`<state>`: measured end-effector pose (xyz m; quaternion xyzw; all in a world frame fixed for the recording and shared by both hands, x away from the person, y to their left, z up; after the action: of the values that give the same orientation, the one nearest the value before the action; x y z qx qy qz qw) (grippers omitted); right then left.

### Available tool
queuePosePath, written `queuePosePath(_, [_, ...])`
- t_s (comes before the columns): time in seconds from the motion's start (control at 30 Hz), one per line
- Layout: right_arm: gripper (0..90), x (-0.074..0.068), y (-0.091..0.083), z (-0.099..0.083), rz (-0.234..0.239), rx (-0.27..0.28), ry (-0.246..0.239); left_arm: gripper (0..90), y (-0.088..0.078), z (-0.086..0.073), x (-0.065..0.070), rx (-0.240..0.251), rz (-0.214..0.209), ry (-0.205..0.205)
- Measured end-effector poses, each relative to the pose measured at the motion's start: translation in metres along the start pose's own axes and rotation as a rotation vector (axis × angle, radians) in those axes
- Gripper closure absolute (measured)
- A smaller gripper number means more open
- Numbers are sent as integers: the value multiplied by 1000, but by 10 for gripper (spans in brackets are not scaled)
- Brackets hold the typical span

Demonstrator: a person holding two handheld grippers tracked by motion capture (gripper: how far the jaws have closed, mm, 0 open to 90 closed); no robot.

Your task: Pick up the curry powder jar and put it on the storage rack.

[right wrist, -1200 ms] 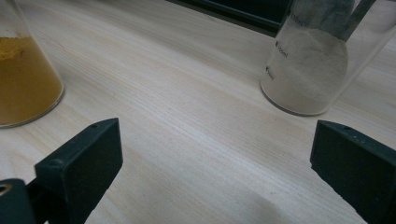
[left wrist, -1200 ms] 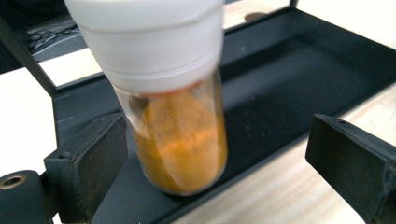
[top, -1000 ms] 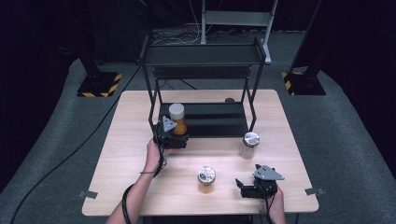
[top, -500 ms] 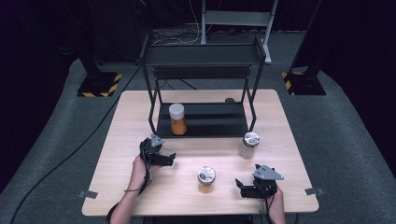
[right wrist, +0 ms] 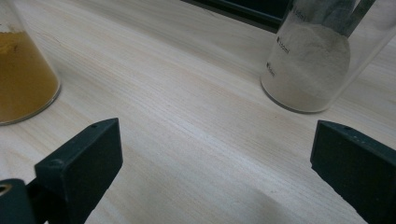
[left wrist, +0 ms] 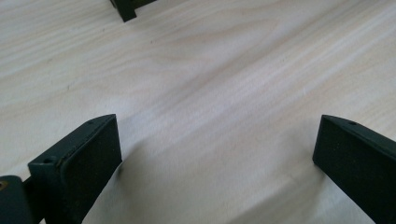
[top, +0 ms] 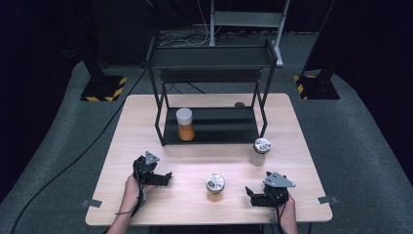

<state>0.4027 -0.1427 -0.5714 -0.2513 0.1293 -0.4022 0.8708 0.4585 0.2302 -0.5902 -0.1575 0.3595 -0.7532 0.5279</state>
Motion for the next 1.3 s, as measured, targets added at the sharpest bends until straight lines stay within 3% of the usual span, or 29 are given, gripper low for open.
queuePosePath(0.13, [16,0,0,0,1,1,-1,3,-4,-7,-3,5,-18,-24])
queuePosePath(0.33, [16,0,0,0,-2,1,-1,3,-9,-12,-3,14,6,-49])
queuePosePath(1.3, [16,0,2,-1,2,-18,-1,1,-9,-12,-3,18,-4,-42])
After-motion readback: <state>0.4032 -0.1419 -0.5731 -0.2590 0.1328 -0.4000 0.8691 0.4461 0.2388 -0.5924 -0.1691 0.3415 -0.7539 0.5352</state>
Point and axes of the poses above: each handheld gripper's, and its own axes: y roughly forward along the jaws, z roughly out of its top, x roughly to its right, the point moved 9 cm from there along y, roughly forward along the jaws, and after that the axes turned 9 degrees about z, right-handed, at the moved point
